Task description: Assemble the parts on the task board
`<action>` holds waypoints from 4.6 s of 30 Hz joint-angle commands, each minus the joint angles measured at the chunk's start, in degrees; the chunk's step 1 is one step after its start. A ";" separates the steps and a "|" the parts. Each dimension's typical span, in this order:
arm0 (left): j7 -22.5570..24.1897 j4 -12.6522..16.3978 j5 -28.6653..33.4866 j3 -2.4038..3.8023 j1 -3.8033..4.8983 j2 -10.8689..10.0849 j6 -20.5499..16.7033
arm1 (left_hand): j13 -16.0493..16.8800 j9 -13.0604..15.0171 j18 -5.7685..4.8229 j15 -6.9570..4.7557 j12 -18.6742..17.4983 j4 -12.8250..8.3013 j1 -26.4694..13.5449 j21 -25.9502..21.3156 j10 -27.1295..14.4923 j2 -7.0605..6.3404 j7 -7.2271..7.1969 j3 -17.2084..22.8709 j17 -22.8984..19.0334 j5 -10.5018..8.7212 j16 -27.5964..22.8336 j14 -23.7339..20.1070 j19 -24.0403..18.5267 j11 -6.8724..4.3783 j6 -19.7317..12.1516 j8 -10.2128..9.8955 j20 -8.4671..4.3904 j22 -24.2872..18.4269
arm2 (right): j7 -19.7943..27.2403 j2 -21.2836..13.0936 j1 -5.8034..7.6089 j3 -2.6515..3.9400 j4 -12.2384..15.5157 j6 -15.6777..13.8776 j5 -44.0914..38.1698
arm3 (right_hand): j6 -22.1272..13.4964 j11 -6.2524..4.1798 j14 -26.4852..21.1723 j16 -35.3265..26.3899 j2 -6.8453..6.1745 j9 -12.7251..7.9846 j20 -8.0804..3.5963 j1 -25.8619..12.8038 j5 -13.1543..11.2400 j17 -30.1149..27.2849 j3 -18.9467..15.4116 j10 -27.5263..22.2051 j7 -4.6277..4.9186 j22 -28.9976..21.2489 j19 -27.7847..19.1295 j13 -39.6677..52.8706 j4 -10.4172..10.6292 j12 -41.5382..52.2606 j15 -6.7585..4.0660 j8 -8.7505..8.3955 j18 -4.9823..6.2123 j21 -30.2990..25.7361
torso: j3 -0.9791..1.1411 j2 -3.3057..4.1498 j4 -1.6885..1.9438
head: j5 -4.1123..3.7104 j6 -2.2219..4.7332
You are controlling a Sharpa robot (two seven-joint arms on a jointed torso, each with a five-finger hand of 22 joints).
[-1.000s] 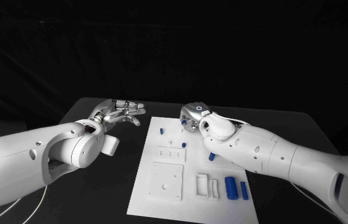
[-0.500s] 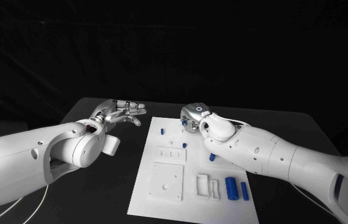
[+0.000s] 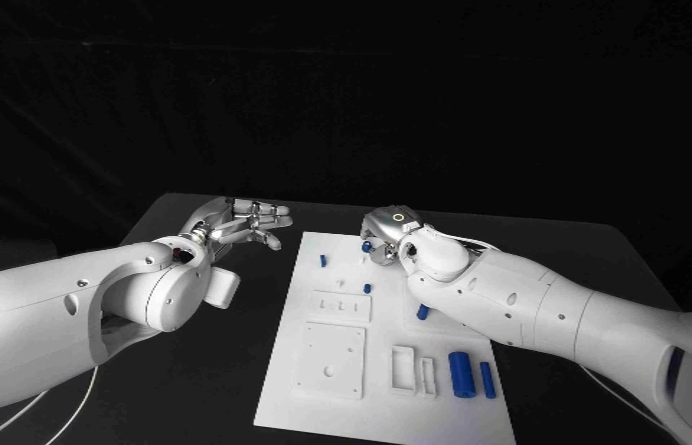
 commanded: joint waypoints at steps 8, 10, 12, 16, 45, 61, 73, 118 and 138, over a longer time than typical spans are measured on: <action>0.12 0.02 -0.26 0.06 0.17 0.00 0.42 | 0.08 0.05 1.18 -0.10 -0.16 0.05 0.28 0.09 -0.52 -0.24 -0.11 -0.33 -0.07 0.20 -0.01 -0.29 -0.36 -0.04 -0.33 -0.04 0.23 -0.10 | 0.27 -0.83 -0.01 -0.01 1.44 -0.60 1.20 | -1.27 0.46 0.06 -0.27 -0.50 -0.10 0.49 0.11 -0.15 -0.31 -0.73 -0.38 0.07 -0.34 2.16 -0.05 0.28 0.13 0.60 0.14 0.83 -0.44 | 0.06 -0.01 -0.01 | -0.02 0.11; 0.22 -0.07 -0.26 0.06 0.17 -0.08 0.41 | 0.08 0.04 1.20 -0.09 -0.16 0.04 0.32 0.12 -0.63 -0.25 -0.10 -0.42 -0.09 0.23 -0.02 -0.29 -0.36 -0.01 -0.36 -0.05 0.25 -0.15 | 0.19 -1.70 -0.01 0.01 2.59 -1.57 1.69 | -2.12 0.75 -0.04 -0.30 -0.85 -0.10 0.62 -0.26 -0.30 -0.42 -1.71 -0.61 -0.16 -0.62 2.20 -0.04 0.68 0.14 0.69 0.17 1.15 -0.62 | 0.10 -0.02 -0.11 | 0.03 0.26; 0.40 -0.20 -0.26 0.06 0.17 -0.19 0.47 | 0.08 0.04 1.20 -0.09 -0.16 0.04 0.32 0.12 -0.63 -0.25 -0.10 -0.42 -0.09 0.23 -0.02 -0.29 -0.36 -0.01 -0.36 -0.05 0.25 -0.15 | 0.13 -2.90 -0.01 0.25 4.07 -2.41 2.25 | -2.72 0.67 0.00 -0.30 -1.25 -0.10 0.67 -0.65 -0.50 -0.55 -3.34 -0.42 -0.55 -1.04 2.31 -0.04 1.33 0.12 0.65 0.17 1.26 -0.82 | 0.17 -0.02 -0.28 | 0.09 0.36; 0.94 -0.49 -0.27 0.06 0.18 -0.46 0.79 | 0.08 0.05 1.18 -0.08 -0.15 0.00 0.32 0.09 -0.44 -0.36 -0.09 -0.55 -0.11 0.19 -0.07 -0.35 -0.42 -0.05 -0.44 -0.05 0.28 -0.21 | 0.07 -6.17 0.00 1.97 7.54 -3.46 4.13 | -4.10 0.09 0.07 -0.28 -1.87 -0.12 0.61 -1.78 -0.66 -0.60 -5.56 1.73 -0.95 -1.33 2.37 0.03 2.43 0.25 0.42 0.13 1.12 -0.85 | 0.22 0.07 -0.64 | 0.02 0.89; 1.78 -1.15 -1.67 0.04 0.35 -1.31 2.31 | 0.10 0.04 0.70 -0.33 -0.13 -0.18 0.15 0.12 2.34 -0.50 -0.11 -0.34 -0.09 0.22 -0.15 -0.54 -0.70 -0.74 -1.18 -0.07 -0.02 -0.43 | 2.64 -17.49 -0.37 8.89 11.97 13.13 19.49 | -5.11 -4.35 0.03 10.93 0.05 0.23 -2.25 1.22 10.00 31.03 -26.45 8.49 0.33 18.12 2.73 64.07 9.03 59.65 -2.40 0.23 -2.56 26.43 | 1.16 0.45 -2.37 | -0.86 2.05; 1.62 -1.79 -1.94 0.03 0.33 -0.76 2.56 | 0.10 0.04 0.85 -0.16 -0.12 -0.15 0.13 0.12 0.82 -0.54 0.00 -0.48 -0.11 0.21 -0.21 -0.52 -0.66 -0.33 -1.18 -0.06 0.13 -0.56 | 3.16 -13.03 -0.83 8.84 5.57 12.12 17.97 | -5.16 -4.29 0.47 12.27 0.29 0.23 -2.21 1.26 10.33 33.58 -26.12 9.90 0.36 19.12 3.05 66.75 9.54 62.26 -2.34 0.24 -2.87 29.97 | 1.07 0.44 -2.10 | -0.94 1.61; 1.44 -2.08 -1.99 0.01 0.33 -0.53 2.67 | 0.10 0.04 0.89 -0.14 -0.13 -0.13 0.14 0.10 0.58 -0.48 0.01 -0.57 -0.13 0.22 -0.25 -0.52 -0.65 -0.28 -1.18 -0.06 0.18 -0.64 | 3.17 -11.74 -0.94 8.80 2.84 12.04 17.41 | -4.77 -4.34 0.52 12.27 0.56 0.22 -2.23 1.00 10.07 33.90 -24.62 9.98 0.32 19.13 2.85 66.97 9.11 62.11 -2.37 0.24 -2.89 30.57 | 1.10 0.37 -2.20 | -0.44 1.52; 0.52 -2.14 -2.11 0.00 0.33 -0.63 2.58 | 0.10 0.03 0.97 -0.05 -0.13 -0.13 0.30 0.16 -0.09 -0.44 0.09 -0.96 -0.19 0.18 -0.32 -0.52 -0.68 -0.09 -1.32 -0.08 0.27 -0.84 | 4.37 -10.01 -1.86 8.40 1.80 13.51 20.00 | -6.57 -4.09 0.53 11.72 0.57 0.18 -2.05 -0.63 14.62 34.10 -31.10 8.98 0.57 19.10 2.62 65.84 12.01 60.69 -2.19 0.25 -2.85 30.55 | 1.16 0.32 -2.29 | 0.15 1.05; 0.30 -2.00 -2.27 0.00 0.33 -0.72 2.44 | 0.10 0.04 1.00 -0.04 -0.12 -0.12 0.41 0.20 -0.19 -0.38 0.10 -1.08 -0.22 0.19 -0.35 -0.51 -0.67 -0.06 -1.31 -0.05 0.29 -0.91 | 4.04 -9.61 -1.86 8.40 2.01 13.32 18.77 | 2.71 -5.65 0.67 12.25 2.08 0.36 -3.01 -1.30 10.08 34.77 -18.93 10.12 -1.68 19.32 2.54 66.88 8.44 61.83 -3.25 0.20 -3.63 31.96 | 1.20 0.32 -2.32 | 0.19 0.96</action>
